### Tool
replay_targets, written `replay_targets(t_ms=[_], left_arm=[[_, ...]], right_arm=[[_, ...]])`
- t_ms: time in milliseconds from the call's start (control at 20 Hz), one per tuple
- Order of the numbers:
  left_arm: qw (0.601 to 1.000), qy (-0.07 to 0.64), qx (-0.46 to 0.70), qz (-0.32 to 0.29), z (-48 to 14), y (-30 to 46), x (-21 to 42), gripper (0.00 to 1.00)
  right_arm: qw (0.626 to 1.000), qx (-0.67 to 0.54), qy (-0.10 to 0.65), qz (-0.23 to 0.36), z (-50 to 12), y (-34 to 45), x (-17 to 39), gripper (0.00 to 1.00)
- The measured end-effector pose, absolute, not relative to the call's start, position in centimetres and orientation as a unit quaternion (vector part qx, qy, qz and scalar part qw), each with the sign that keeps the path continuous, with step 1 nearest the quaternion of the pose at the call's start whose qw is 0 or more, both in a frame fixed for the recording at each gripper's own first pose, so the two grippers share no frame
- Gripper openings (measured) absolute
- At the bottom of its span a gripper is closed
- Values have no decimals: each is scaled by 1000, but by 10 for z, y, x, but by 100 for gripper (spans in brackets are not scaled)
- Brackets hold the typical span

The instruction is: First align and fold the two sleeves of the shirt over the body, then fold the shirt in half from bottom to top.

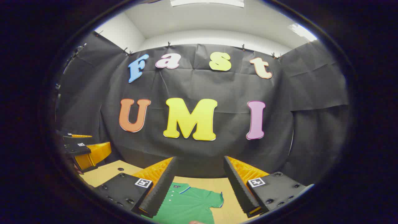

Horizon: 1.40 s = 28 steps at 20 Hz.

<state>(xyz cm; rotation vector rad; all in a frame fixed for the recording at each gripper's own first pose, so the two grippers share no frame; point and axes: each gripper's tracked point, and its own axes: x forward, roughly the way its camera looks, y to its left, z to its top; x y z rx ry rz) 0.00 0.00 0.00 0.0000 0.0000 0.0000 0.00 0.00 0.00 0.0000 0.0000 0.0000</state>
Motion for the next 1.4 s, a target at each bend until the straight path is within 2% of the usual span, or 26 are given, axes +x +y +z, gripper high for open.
replay_targets(t_ms=[250,300,500,550,1400], left_arm=[[1000,2,1,-4,-1,-1,1,98],[1000,0,1,-5,-1,-1,1,98],[1000,2,1,-8,-1,-1,1,100],[1000,2,2,-7,0,-2,1,98],[1000,5,16,-19,-3,-5,1,100]], right_arm=[[1000,4,3,-19,5,-6,8,96],[1000,2,4,-20,6,-5,8,94],[1000,6,-3,-14,13,-4,7,94],[1000,7,-3,-12,12,-4,8,96],[999,10,29,17,-14,-17,16,94]])
